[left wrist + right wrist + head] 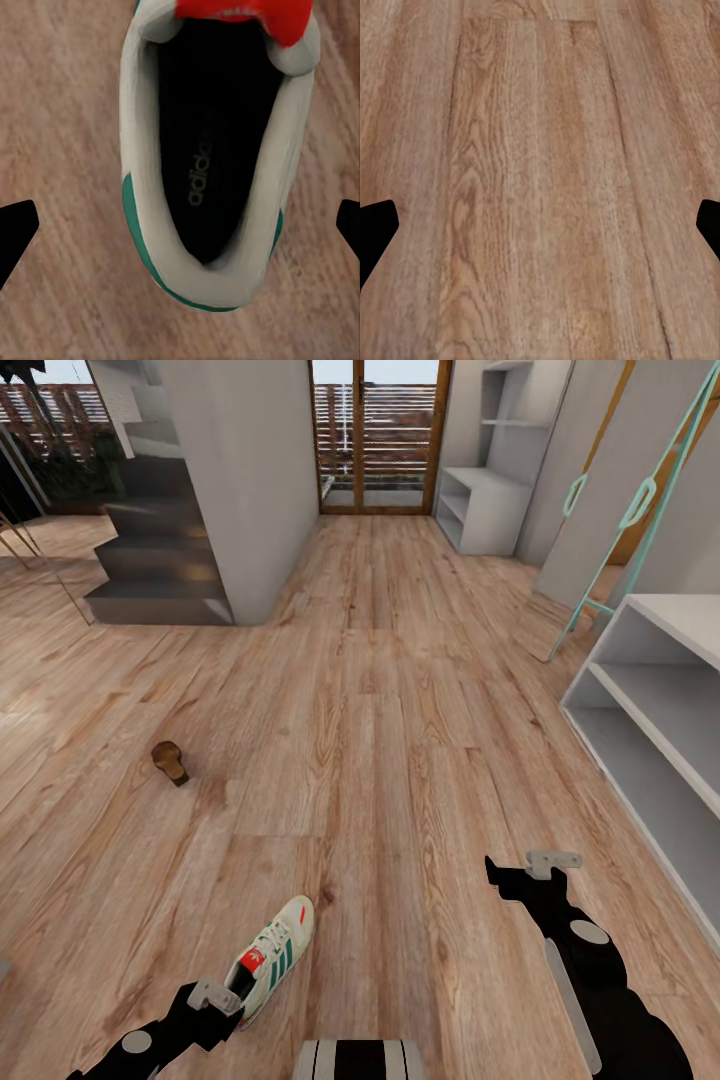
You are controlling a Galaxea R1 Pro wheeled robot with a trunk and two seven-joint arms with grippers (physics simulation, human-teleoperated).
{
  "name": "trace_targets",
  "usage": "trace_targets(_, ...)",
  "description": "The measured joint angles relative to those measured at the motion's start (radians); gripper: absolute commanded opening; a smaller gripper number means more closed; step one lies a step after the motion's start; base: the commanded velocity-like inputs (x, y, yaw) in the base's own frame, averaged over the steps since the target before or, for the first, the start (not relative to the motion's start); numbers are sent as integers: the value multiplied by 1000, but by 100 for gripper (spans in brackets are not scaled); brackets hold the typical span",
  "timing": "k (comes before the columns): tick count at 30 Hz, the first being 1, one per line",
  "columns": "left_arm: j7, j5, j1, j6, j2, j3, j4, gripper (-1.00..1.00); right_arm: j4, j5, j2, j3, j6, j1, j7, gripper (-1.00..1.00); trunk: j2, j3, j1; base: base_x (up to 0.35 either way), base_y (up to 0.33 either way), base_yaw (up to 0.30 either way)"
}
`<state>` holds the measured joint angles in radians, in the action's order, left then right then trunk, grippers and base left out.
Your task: Pick up the two gym shoes and the two sandals from the corridor floor and place them onto the hallstand (shoe rack) in the corridor, making sure they are on the rack and not on the floor. Arrange them so the two gym shoes are next to each other and the two sandals are next to each other.
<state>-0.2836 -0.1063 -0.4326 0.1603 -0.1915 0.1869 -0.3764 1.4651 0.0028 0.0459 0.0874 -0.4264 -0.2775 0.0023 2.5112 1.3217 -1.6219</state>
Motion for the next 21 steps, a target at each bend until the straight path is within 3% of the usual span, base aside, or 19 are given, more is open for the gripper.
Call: trace_targets(21, 5, 0, 0, 1, 0, -1, 0, 100, 0, 0, 0, 0, 0, 0, 0, 100, 0, 0, 0, 31, 0, 0)
